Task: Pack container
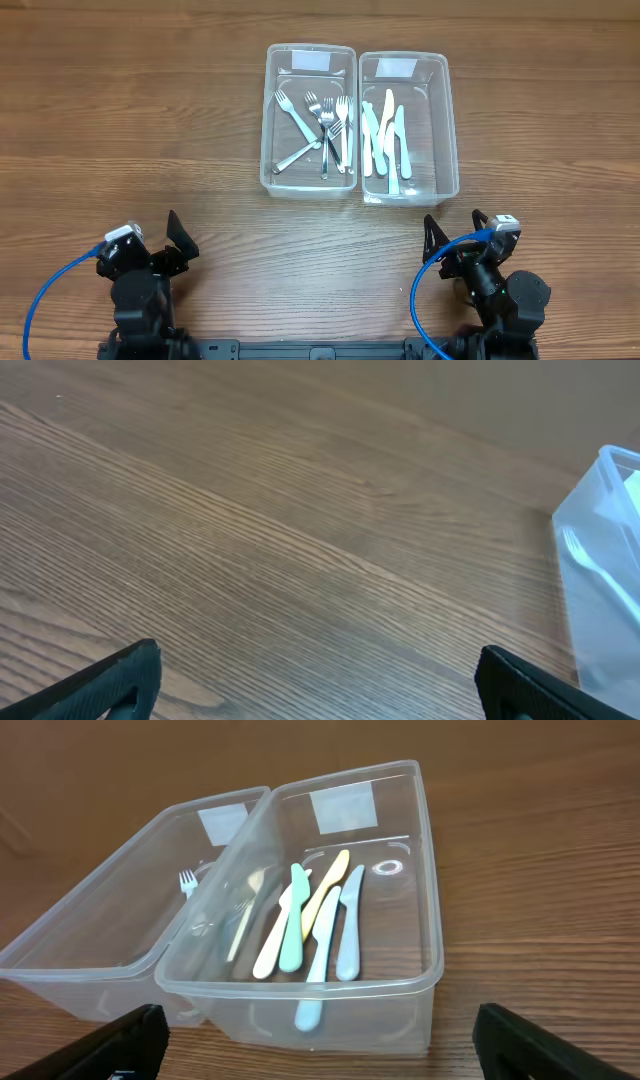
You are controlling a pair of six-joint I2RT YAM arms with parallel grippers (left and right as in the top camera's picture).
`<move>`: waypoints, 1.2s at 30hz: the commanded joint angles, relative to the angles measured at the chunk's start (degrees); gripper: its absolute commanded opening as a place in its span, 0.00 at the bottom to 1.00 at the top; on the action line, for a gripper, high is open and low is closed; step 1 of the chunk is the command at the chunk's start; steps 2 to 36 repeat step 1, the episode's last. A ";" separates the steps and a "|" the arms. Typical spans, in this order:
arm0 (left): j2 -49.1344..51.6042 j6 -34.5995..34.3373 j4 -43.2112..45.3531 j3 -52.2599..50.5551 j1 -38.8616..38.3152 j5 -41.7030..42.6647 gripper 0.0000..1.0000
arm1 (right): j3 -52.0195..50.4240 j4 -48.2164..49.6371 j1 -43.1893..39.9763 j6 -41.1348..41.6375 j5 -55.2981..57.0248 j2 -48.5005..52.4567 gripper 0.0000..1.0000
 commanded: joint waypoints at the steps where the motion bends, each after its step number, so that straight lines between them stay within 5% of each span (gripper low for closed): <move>1: -0.79 -0.59 0.28 -0.63 0.20 -0.74 1.00 | -0.07 0.39 0.33 0.22 0.39 -0.68 1.00; 36: -0.79 -0.59 0.28 -0.63 0.20 -0.74 1.00 | -0.07 0.39 0.33 0.22 0.39 -0.68 1.00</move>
